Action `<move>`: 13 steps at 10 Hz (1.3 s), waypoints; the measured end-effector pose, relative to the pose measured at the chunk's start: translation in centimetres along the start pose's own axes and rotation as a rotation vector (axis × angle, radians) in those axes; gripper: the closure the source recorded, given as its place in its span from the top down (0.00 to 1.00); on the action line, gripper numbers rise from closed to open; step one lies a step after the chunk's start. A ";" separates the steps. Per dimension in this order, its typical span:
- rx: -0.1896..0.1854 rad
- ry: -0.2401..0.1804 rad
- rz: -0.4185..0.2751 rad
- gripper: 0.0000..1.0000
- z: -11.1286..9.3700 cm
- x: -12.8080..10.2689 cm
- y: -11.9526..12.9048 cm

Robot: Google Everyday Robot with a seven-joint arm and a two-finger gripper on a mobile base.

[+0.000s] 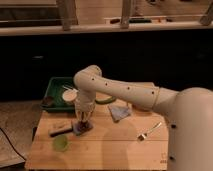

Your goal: Place grapes in plastic cup

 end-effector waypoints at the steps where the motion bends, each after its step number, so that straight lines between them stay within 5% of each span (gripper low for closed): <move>1: -0.001 -0.003 -0.001 0.04 -0.1 0.0 -0.1; 13: -0.037 -0.021 -0.082 0.04 -2.9 -2.3 -4.2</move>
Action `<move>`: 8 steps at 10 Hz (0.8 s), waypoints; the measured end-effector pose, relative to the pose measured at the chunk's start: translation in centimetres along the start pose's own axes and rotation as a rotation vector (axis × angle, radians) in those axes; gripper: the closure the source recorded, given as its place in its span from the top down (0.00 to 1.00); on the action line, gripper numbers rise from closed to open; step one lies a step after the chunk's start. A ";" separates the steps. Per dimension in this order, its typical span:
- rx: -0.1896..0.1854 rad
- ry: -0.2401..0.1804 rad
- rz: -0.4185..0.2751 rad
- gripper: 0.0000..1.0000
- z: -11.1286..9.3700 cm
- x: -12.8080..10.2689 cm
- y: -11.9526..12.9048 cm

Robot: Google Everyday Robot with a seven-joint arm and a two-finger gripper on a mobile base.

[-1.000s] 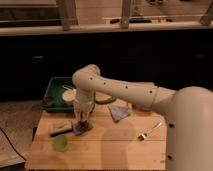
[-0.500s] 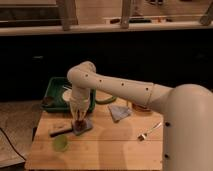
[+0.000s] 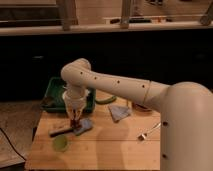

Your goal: Place grapes in plastic cup

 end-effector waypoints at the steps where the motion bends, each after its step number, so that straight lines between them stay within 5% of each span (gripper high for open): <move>1: -0.002 -0.001 -0.014 0.04 -0.2 -0.2 -0.5; 8: -0.025 -0.020 -0.126 0.04 -1.5 -2.0 -4.3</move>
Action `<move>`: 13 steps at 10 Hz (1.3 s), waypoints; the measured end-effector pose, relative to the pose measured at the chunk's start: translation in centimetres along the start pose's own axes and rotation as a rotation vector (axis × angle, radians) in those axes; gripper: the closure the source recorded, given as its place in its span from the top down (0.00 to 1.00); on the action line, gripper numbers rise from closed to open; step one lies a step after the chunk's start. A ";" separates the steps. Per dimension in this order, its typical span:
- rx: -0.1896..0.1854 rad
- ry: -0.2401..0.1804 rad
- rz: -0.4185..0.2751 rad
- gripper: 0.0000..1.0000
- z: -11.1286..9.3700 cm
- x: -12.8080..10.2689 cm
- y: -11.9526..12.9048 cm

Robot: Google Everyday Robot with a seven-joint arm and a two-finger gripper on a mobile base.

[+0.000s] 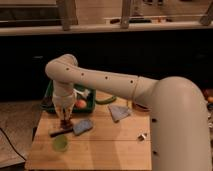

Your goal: Place grapes in plastic cup

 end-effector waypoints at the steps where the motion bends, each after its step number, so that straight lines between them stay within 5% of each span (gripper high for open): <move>1: -0.002 -0.003 -0.011 0.04 -0.2 -0.5 -0.3; 13: -0.008 -0.018 -0.128 0.04 1.0 -5.9 -5.0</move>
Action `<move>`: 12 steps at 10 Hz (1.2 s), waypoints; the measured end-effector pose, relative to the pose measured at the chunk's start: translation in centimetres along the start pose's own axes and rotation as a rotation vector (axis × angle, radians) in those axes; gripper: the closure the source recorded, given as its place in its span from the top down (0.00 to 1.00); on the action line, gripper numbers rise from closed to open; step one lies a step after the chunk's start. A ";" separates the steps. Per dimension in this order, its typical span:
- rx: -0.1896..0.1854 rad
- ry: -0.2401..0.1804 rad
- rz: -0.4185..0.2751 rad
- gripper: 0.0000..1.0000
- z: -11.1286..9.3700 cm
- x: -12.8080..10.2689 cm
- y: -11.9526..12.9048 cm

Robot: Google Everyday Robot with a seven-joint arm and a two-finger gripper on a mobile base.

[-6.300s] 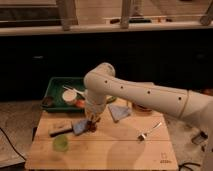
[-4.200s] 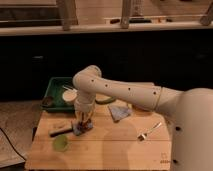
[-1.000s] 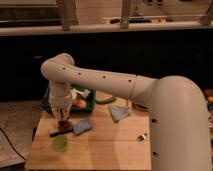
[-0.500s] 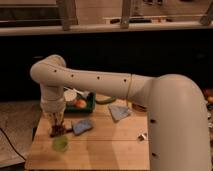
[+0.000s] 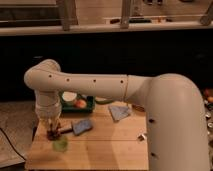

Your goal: Place grapes in plastic cup

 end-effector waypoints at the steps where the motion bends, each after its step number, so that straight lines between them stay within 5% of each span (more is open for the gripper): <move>1: 0.004 0.000 -0.004 0.04 0.3 -0.2 -0.1; 12: 0.063 -0.007 0.010 0.04 2.8 -1.4 1.6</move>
